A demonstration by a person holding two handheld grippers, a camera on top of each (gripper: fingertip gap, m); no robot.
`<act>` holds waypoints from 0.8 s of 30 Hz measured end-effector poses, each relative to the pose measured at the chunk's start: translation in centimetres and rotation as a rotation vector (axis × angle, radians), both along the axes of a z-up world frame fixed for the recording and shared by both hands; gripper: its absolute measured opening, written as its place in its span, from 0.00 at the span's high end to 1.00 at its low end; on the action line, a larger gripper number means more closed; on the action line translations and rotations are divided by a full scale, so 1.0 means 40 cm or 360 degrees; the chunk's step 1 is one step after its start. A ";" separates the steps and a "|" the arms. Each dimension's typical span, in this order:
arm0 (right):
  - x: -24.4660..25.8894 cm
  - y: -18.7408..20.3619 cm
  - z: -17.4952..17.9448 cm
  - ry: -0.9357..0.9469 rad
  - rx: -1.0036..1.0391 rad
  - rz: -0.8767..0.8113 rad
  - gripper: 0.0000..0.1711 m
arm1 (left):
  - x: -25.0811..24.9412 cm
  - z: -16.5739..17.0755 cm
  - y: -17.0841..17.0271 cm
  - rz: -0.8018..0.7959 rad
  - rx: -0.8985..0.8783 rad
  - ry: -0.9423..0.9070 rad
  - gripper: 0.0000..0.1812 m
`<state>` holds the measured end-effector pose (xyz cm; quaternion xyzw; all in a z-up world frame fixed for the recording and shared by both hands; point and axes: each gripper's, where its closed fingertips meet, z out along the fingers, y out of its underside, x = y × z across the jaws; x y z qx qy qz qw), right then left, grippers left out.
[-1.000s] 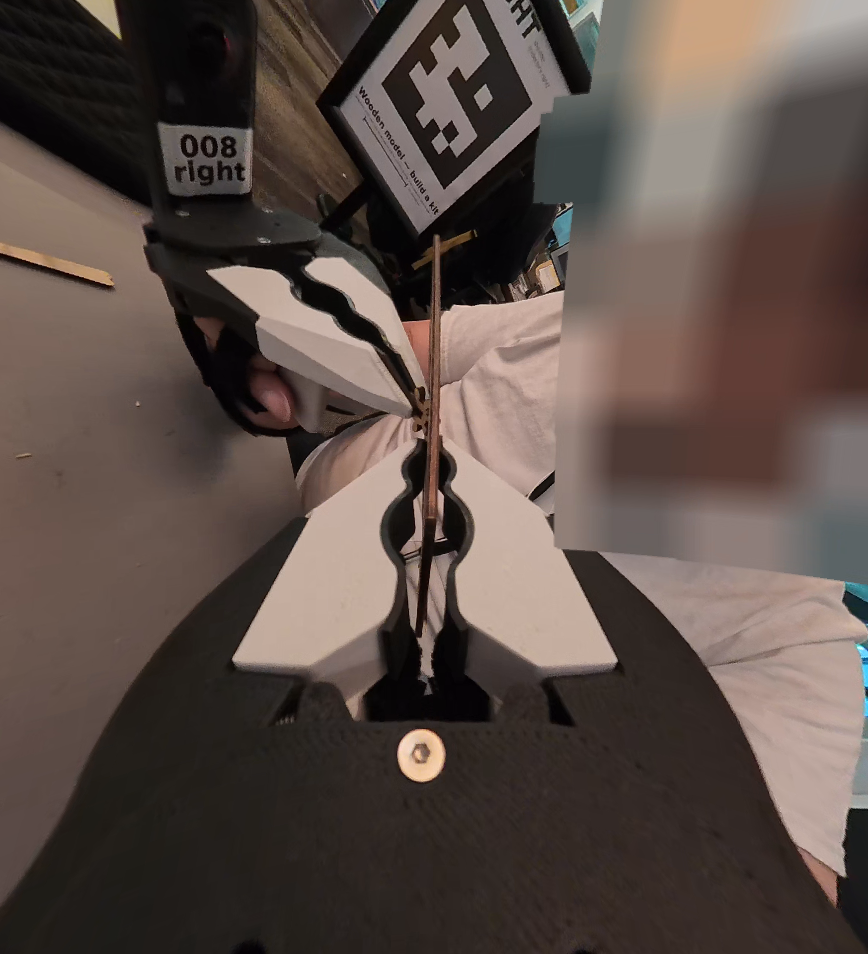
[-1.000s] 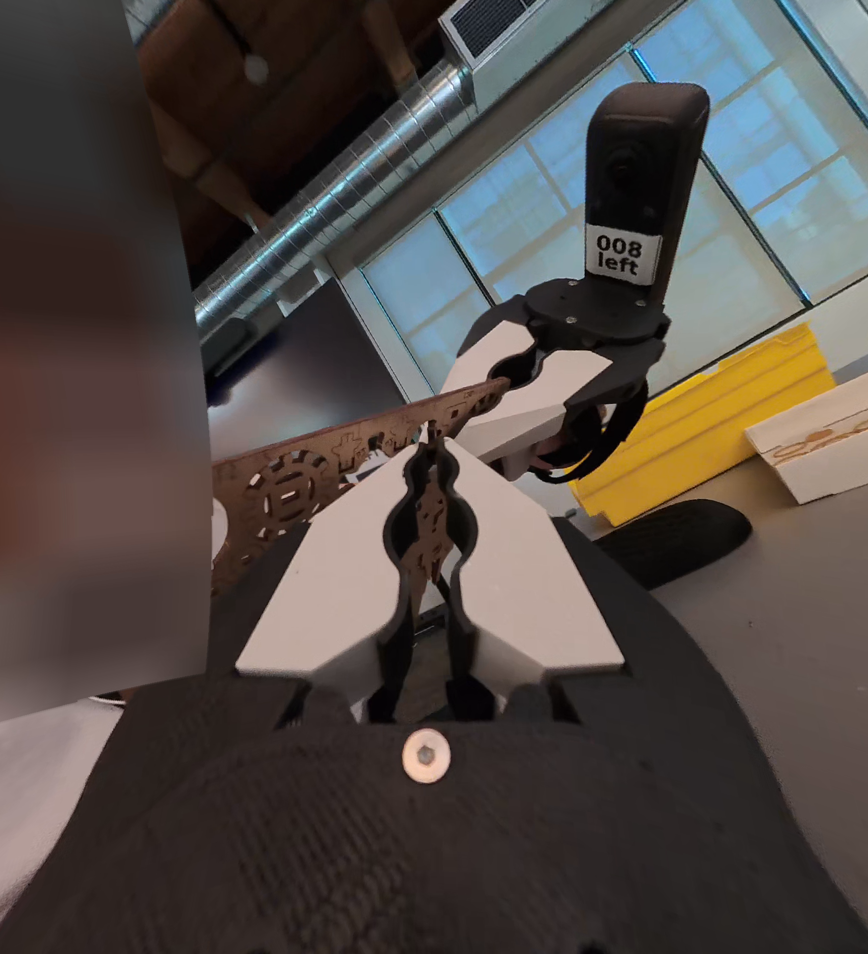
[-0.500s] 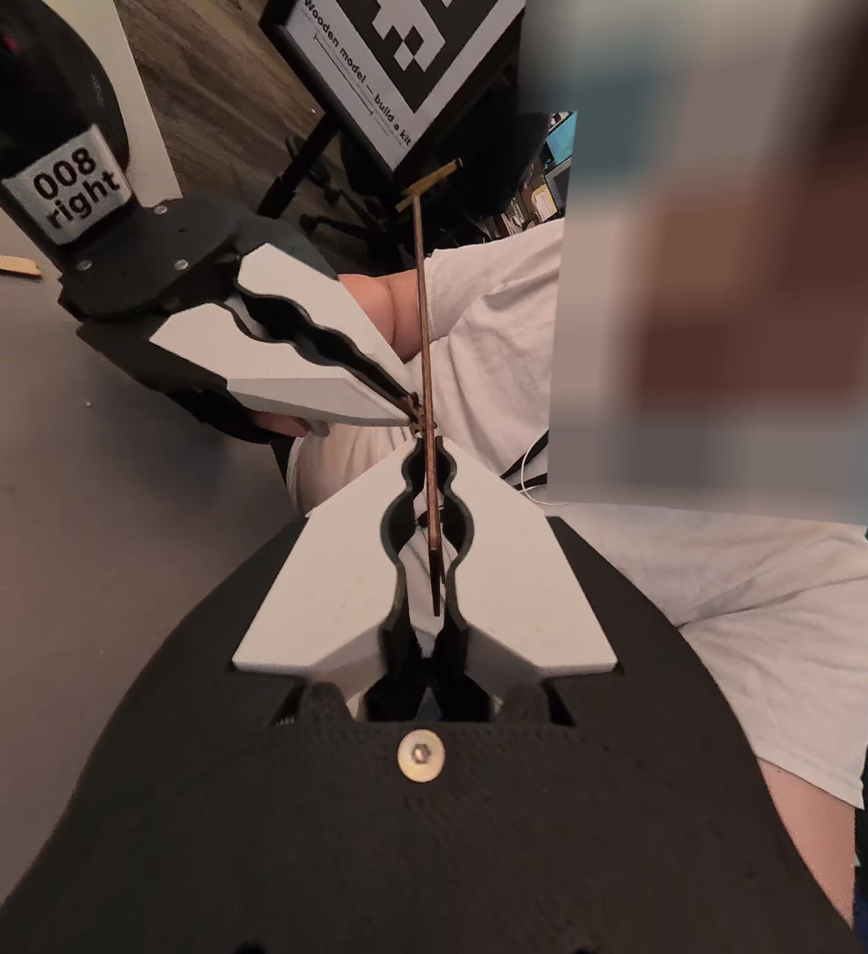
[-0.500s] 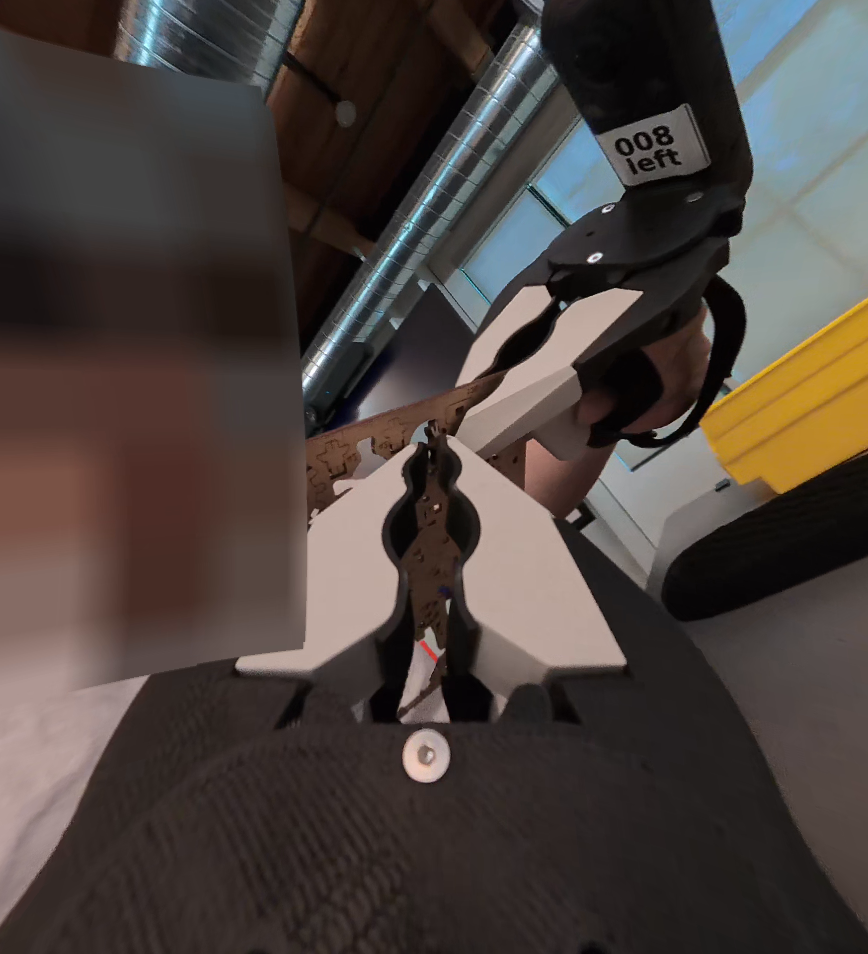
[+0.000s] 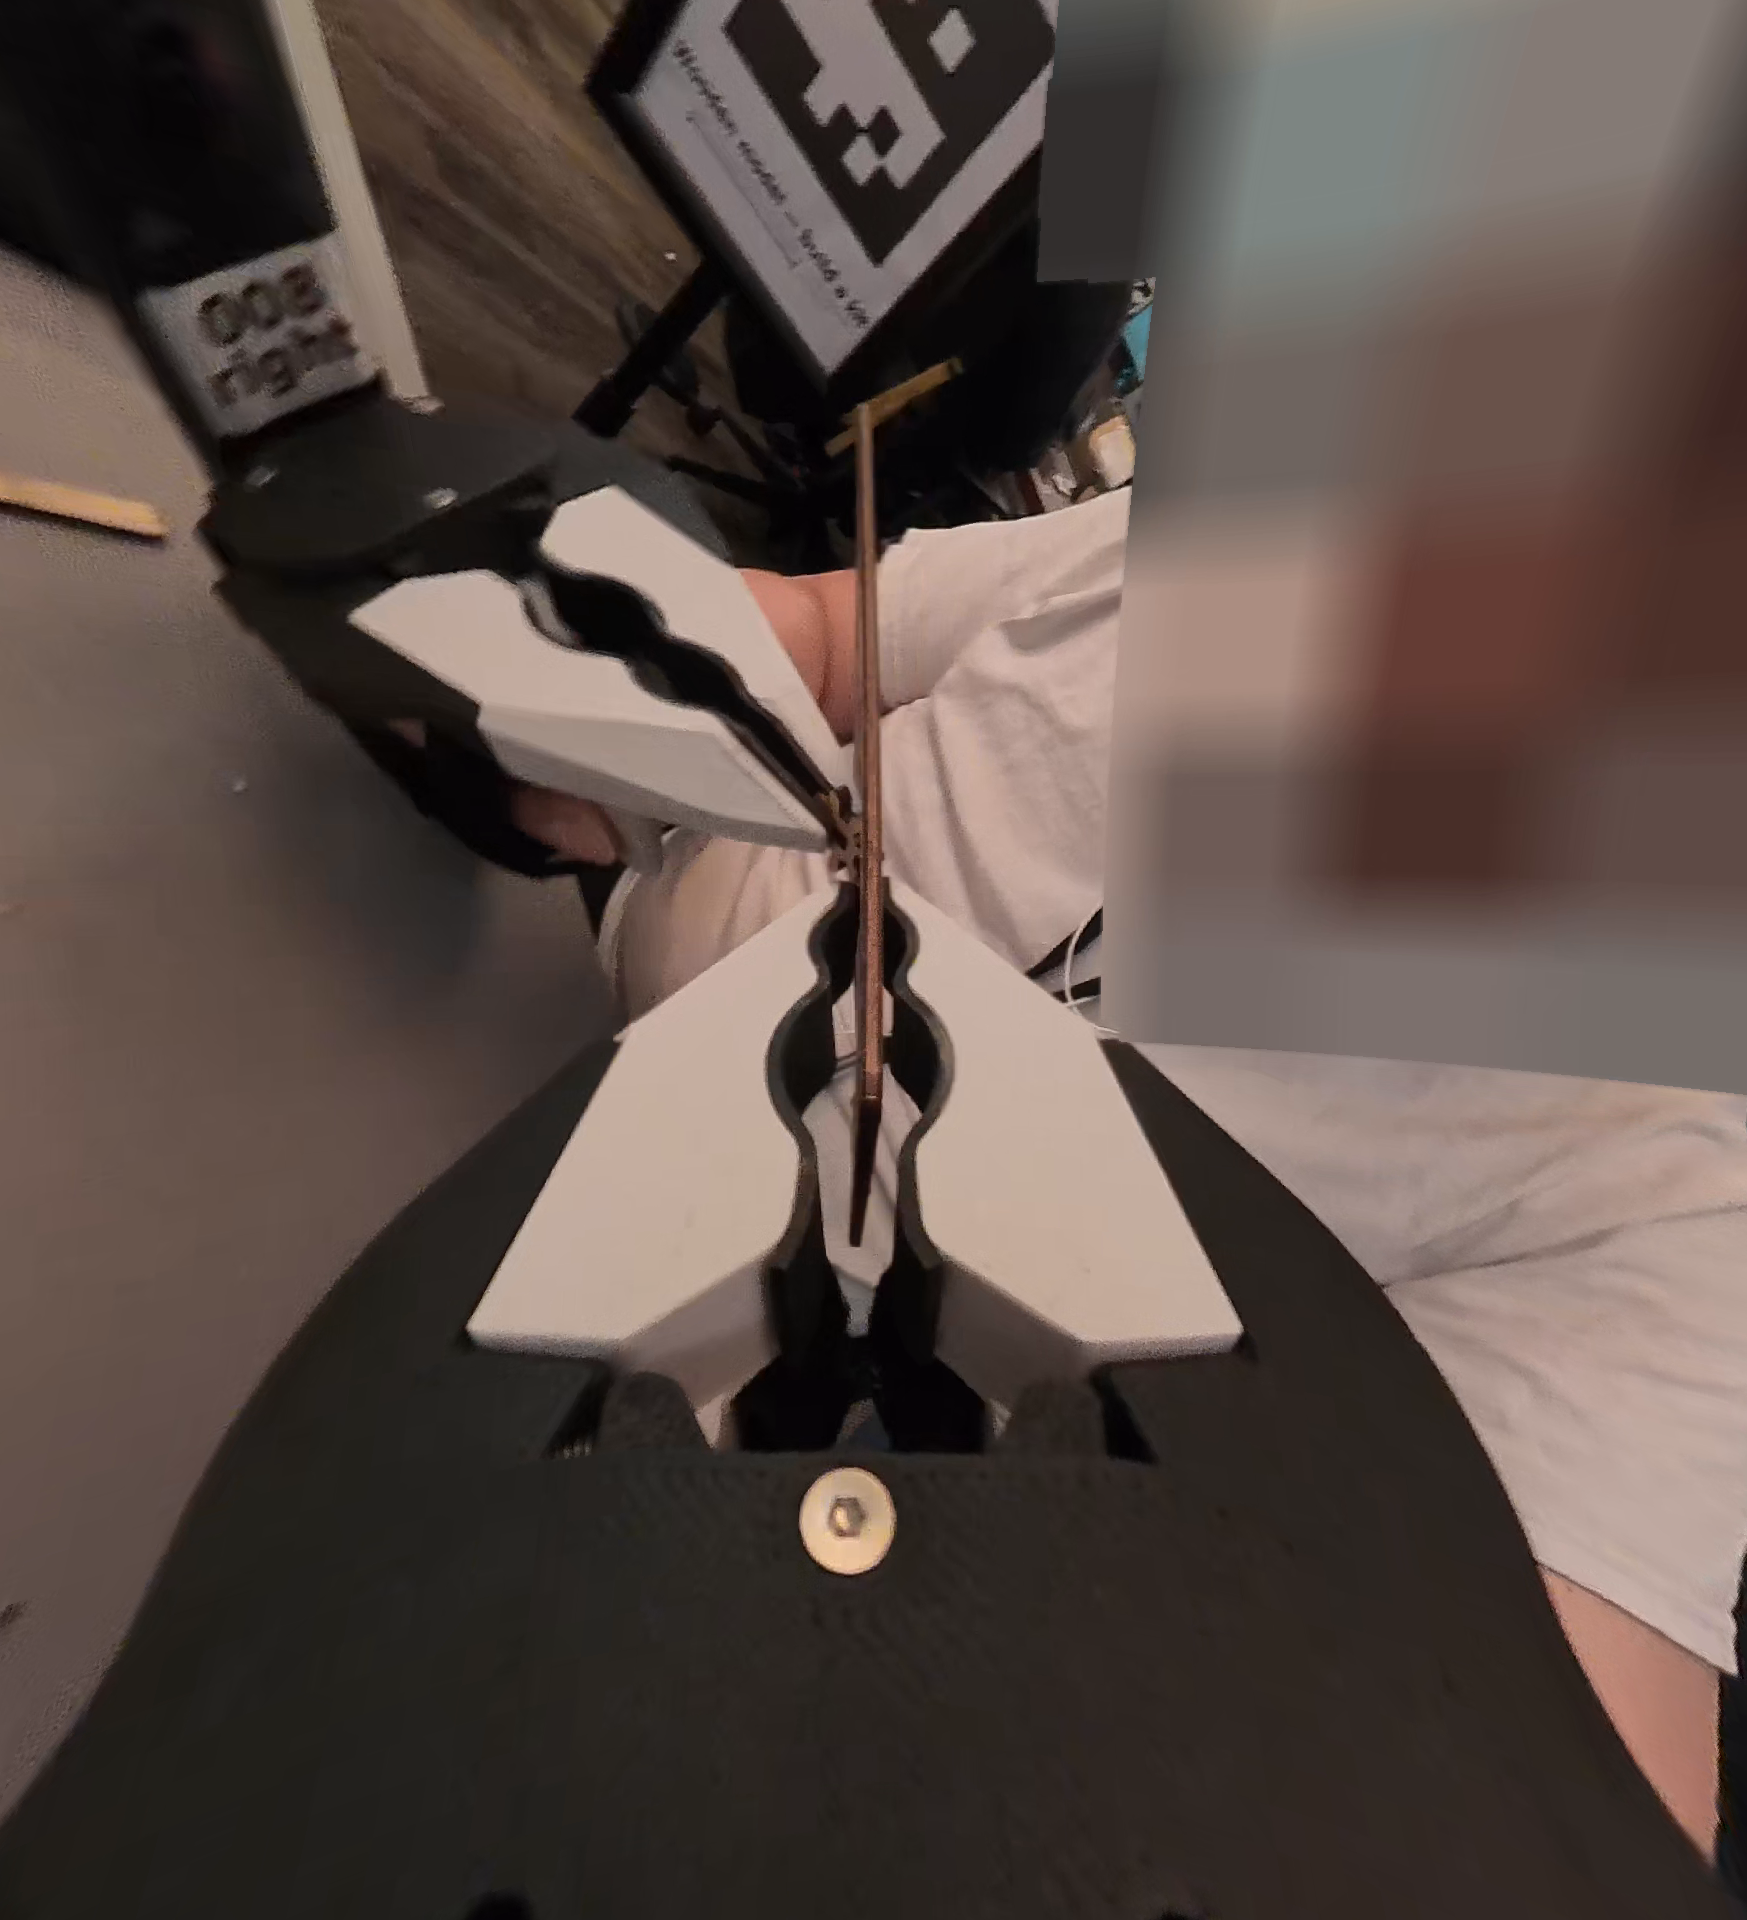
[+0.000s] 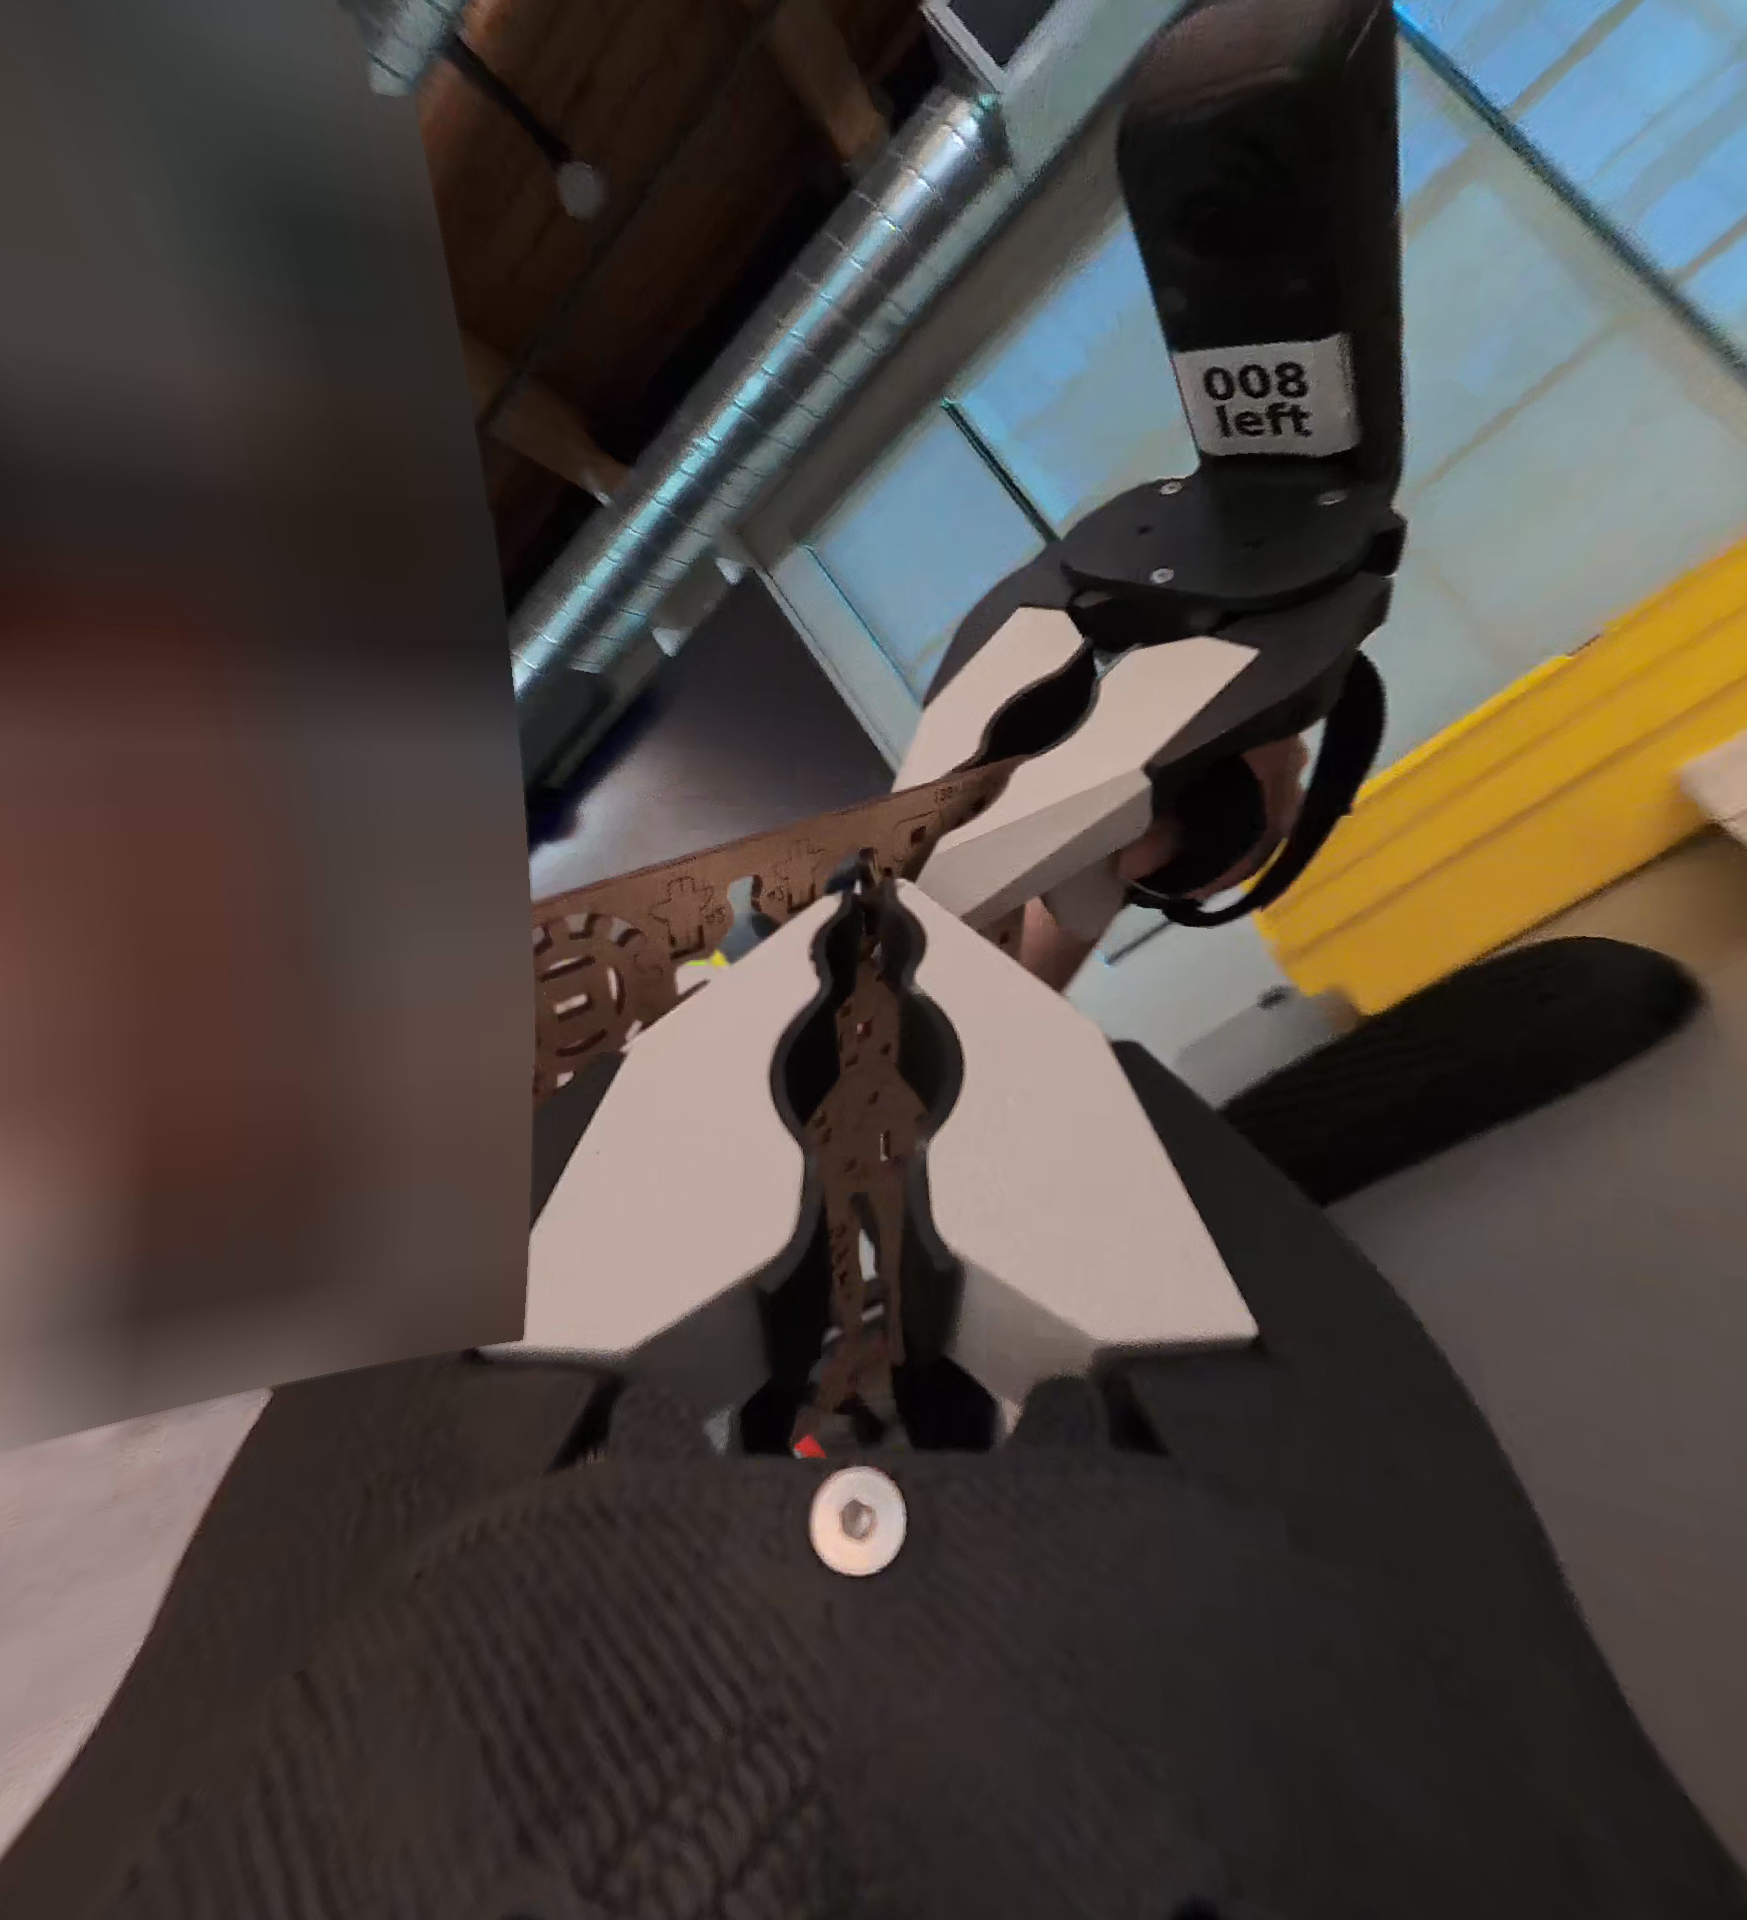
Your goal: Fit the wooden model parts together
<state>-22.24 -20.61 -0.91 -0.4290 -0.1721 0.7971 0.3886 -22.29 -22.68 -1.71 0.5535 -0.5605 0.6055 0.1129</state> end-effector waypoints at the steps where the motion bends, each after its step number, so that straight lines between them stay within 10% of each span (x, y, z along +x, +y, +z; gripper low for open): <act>1: -0.002 -0.002 -0.001 -0.0033 0.0029 -0.0017 0.99 | -0.002 -0.003 0.001 0.0004 0.0006 0.0012 1.00; 24: 0.103 0.071 -0.020 -0.0376 0.0060 -0.0424 0.87 | -0.024 -0.063 0.026 0.0087 0.0304 0.0255 1.00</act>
